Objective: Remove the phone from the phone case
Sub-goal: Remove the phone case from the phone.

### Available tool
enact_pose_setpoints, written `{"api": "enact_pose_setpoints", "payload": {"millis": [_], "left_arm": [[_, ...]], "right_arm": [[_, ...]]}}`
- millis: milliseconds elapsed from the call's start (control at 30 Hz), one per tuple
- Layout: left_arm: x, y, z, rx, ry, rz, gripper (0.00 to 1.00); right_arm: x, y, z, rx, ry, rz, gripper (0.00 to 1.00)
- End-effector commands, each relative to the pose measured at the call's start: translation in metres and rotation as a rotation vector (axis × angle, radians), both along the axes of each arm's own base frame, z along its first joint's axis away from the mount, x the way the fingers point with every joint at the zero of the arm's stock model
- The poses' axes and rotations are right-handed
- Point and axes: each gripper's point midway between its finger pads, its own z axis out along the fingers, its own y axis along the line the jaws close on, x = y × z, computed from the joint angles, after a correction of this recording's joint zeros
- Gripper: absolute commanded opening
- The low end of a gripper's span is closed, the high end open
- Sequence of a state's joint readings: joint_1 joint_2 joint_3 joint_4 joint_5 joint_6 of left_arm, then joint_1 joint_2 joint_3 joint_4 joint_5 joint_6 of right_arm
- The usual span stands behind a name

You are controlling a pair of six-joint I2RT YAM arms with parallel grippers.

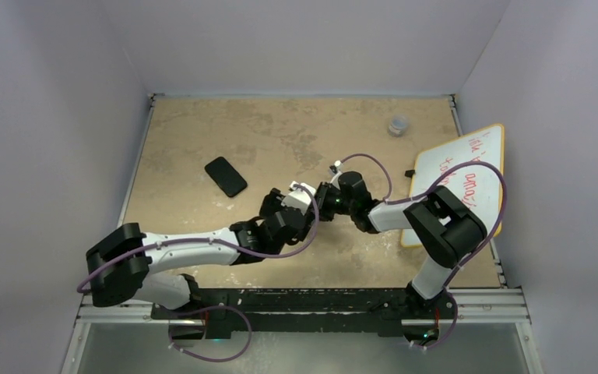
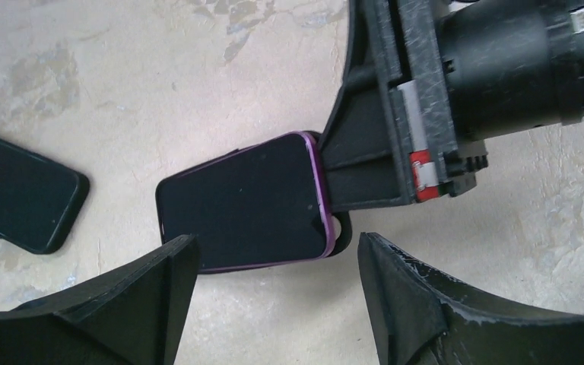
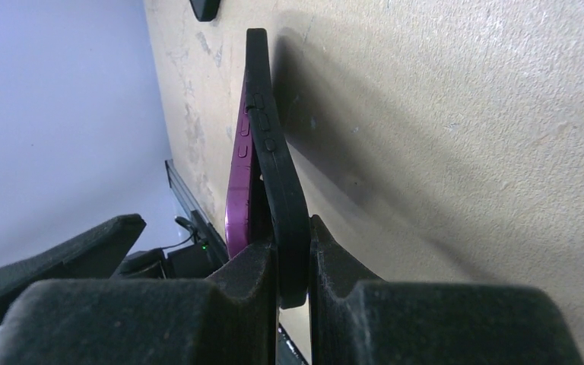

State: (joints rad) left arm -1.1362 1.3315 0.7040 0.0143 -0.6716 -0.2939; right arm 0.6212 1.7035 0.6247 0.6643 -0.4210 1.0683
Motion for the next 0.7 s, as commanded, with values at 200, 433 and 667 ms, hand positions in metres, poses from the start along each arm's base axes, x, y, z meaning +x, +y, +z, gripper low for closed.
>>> {"api": "enact_pose_setpoints", "payload": {"millis": [200,433,667], "left_arm": [[0.009,0.000,0.006,0.194,-0.062,0.083,0.62],[0.009,-0.003,-0.003,0.239,-0.043,0.081,0.50],[-0.002,-0.021,0.000,0.157,0.001,-0.006,0.50]], "right_arm": [[0.000,0.017,0.018,0.084,0.020,0.051,0.00],[0.001,0.017,0.019,0.081,0.018,0.049,0.00],[0.000,0.018,0.018,0.079,0.022,0.057,0.00]]}}
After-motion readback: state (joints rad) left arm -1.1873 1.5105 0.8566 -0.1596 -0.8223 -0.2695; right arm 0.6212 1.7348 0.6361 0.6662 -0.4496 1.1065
